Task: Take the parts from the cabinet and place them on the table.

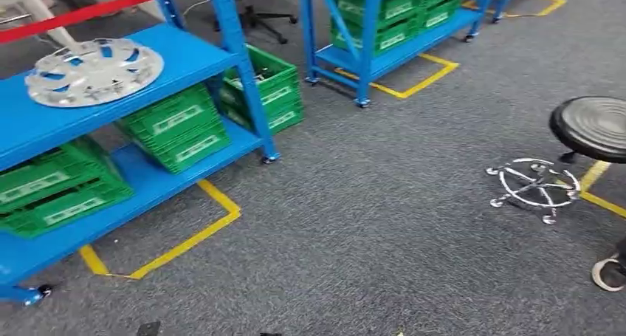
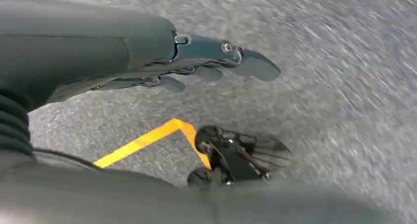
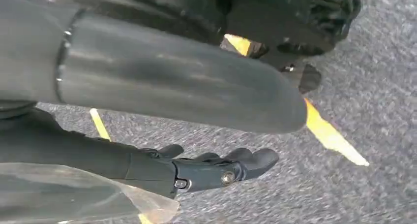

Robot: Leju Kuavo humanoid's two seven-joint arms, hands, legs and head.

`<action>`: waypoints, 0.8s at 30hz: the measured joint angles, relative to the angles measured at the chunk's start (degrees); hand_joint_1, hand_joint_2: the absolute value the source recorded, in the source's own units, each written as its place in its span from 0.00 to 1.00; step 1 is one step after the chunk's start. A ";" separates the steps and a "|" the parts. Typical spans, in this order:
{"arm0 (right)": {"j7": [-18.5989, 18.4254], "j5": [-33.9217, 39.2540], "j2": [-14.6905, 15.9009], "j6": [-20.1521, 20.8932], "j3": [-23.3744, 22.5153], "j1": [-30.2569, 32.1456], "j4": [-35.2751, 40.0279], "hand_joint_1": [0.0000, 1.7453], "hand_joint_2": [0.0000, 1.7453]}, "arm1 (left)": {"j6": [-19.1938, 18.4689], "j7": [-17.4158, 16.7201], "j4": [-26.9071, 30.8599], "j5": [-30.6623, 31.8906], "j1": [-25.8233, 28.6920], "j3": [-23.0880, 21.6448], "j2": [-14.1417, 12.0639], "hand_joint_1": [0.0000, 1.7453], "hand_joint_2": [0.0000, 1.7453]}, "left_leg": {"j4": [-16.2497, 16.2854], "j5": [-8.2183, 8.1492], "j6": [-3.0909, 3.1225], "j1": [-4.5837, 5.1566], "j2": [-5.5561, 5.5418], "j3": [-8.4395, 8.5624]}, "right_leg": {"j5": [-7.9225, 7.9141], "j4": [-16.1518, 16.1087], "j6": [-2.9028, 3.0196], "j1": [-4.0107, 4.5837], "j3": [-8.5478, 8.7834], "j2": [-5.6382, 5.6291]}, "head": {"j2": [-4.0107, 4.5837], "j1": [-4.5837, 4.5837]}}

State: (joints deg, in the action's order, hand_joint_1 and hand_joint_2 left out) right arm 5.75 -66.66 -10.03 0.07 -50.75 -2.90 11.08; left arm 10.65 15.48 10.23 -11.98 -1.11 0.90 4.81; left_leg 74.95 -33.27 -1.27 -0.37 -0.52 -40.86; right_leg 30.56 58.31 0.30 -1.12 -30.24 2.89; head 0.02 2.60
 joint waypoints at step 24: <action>4.08 2.36 0.16 0.91 -1.73 -0.87 0.00 0.00 0.00 | 10.83 5.20 0.02 1.88 -1.04 0.13 -0.35 0.00 0.00 | -15.98 5.52 1.06 -0.03 -7.26 7.59 | -1.44 0.06 -0.72 -0.32 -1.65 -5.87 | -0.02 -0.72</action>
State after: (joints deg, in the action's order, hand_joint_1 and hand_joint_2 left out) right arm 9.83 -64.30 -9.88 0.97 -52.48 -3.77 11.08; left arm 21.48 20.68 10.25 -10.10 -2.15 1.03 4.46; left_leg 58.97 -27.75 -0.21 -0.41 -7.78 -33.27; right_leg 29.13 58.37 -0.43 -1.43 -31.89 -2.99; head 0.00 1.88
